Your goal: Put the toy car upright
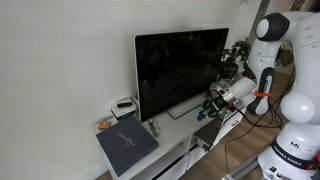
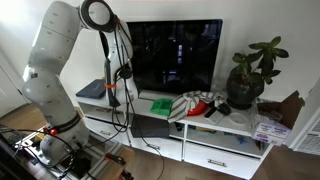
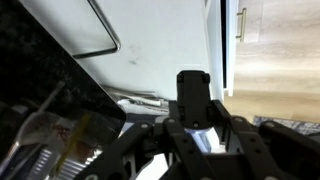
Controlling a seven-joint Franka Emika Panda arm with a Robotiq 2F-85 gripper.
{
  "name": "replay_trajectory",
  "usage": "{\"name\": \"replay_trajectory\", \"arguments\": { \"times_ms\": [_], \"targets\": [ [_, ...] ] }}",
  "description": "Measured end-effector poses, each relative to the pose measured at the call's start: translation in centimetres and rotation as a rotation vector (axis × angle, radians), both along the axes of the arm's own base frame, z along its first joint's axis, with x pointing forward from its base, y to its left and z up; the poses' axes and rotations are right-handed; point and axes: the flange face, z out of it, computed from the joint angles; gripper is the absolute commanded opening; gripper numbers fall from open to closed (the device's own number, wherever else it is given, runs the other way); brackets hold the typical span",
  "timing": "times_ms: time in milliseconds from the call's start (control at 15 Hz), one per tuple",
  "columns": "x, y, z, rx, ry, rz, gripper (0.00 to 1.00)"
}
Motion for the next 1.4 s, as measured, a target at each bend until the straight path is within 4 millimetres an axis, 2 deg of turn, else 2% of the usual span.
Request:
{"name": "replay_trajectory", "arguments": {
  "times_ms": [267,600,1000,1400],
  "targets": [
    [0.9,1.1,-0.8,0.135,0.022,0.002,0.11],
    [2.8,1.7,-3.5,0.256,0.077,-0.040,0.11],
    [5.0,2.2,-7.1,0.310,0.120,-0.110,0.11],
    [6.4,4.0,-10.3,0.319,0.129,-0.132,0.11]
  ]
}}
